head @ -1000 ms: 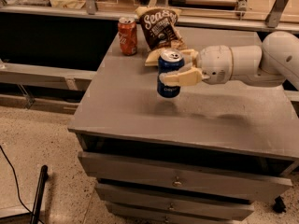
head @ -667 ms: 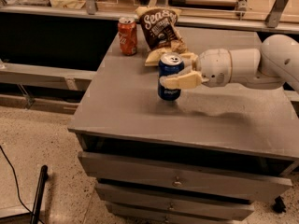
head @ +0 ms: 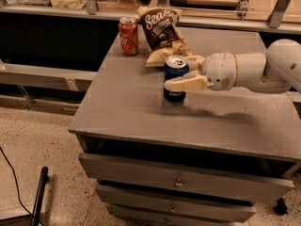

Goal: Place pepsi can upright

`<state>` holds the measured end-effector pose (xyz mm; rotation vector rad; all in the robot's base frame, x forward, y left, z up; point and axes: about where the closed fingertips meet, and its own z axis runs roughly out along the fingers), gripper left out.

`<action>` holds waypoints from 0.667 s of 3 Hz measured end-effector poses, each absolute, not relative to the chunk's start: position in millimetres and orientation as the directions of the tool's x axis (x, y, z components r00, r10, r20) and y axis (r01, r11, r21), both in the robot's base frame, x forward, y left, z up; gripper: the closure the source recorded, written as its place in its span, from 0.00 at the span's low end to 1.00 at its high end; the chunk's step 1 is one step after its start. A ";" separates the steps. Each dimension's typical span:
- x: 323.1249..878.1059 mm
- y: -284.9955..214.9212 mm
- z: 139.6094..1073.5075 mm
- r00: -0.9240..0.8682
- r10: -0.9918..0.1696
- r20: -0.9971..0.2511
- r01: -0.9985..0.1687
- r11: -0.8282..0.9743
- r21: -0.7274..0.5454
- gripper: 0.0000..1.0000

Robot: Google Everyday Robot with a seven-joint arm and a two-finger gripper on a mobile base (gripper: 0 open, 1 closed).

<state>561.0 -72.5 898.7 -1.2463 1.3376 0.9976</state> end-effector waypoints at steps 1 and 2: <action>561.9 -79.8 896.1 0.064 -0.138 -0.988 -0.988 0.127 -0.082 0.00; 564.3 -100.3 901.9 0.118 -0.125 -0.985 -0.981 0.139 -0.135 0.00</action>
Offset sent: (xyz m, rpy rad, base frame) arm 0.0071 -0.0604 0.0119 0.0491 -0.1511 -0.0365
